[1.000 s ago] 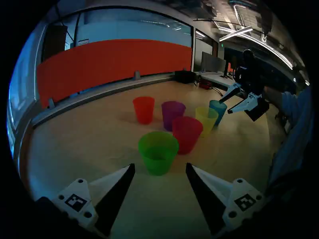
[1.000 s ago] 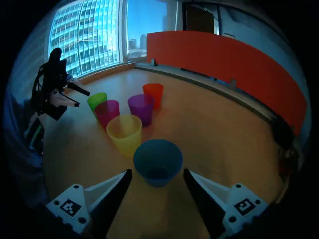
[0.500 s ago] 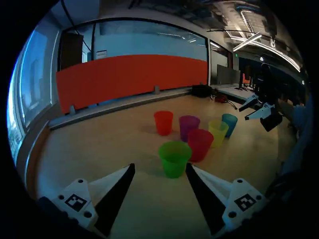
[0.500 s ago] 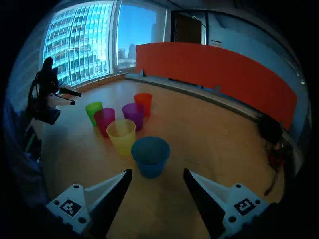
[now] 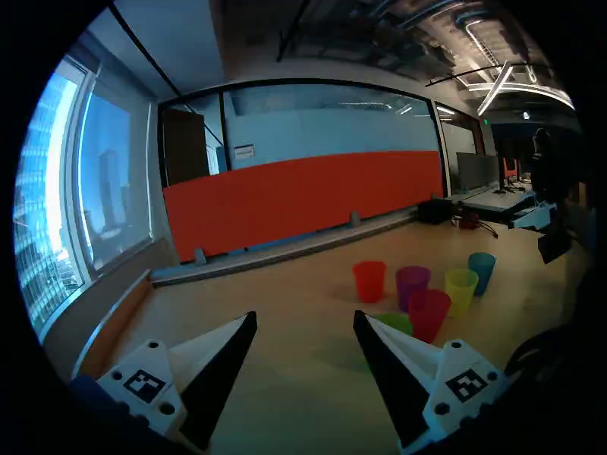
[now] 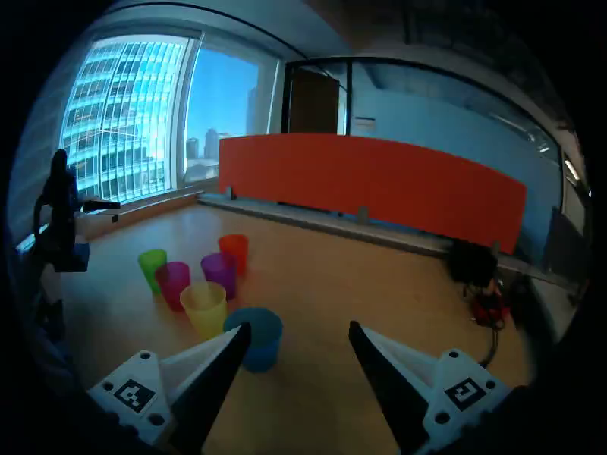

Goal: Pour water

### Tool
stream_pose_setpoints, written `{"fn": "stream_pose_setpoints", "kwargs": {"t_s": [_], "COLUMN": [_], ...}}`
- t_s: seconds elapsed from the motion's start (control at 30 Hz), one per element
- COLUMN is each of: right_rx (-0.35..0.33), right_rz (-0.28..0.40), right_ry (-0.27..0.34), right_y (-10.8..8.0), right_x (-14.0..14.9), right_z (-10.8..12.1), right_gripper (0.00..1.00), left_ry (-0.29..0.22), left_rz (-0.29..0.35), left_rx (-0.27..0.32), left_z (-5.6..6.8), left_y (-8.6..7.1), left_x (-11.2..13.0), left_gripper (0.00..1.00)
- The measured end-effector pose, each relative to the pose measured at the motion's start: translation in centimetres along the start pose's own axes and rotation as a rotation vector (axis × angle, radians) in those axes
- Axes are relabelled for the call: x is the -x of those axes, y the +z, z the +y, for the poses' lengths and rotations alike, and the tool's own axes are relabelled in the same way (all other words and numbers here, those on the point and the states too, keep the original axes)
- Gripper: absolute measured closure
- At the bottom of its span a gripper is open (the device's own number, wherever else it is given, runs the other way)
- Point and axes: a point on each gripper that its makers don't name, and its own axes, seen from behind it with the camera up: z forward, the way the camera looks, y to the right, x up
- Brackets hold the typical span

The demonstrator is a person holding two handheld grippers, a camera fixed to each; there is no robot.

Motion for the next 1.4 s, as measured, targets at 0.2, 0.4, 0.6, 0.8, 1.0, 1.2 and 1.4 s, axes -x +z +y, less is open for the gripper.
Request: {"fn": "stream_pose_setpoints", "kwargs": {"t_s": [0.2,0.4,0.6,0.8,1.0,1.2,1.4], "right_rx": [0.112,0.226,0.383,0.476,0.493,0.487,0.492], "right_rz": [0.113,0.227,0.336,0.407,0.433,0.431,0.412], "right_ry": [-0.001,0.004,0.018,0.048,0.088,0.114,0.112], "right_y": [-0.5,-0.9,-2.2,-3.5,-3.3,-2.7,-2.2], "right_x": [-3.1,-6.0,-8.5,-10.1,-10.5,-10.2,-9.6], "right_z": [1.5,3.0,5.6,6.7,6.7,6.2,5.8], "right_gripper": [0.00,0.00,0.00,0.00,0.00,0.00,0.00], "left_ry": [-0.011,-0.017,-0.043,-0.110,-0.125,-0.108,-0.100], "left_rz": [0.072,0.121,0.160,0.181,0.199,0.199,0.198], "left_rx": [-0.060,-0.108,-0.159,-0.196,-0.224,-0.242,-0.272], "left_z": [-0.8,-1.3,-2.3,-3.4,-4.0,-4.2,-4.7], "left_y": [-0.4,-0.6,-0.8,-0.8,-0.6,-0.3,0.0], "left_x": [-2.3,-3.7,-4.9,-5.4,-5.7,-5.9,-5.3], "left_gripper": [0.06,0.06,0.05,0.06,0.05,0.05,0.06]}}
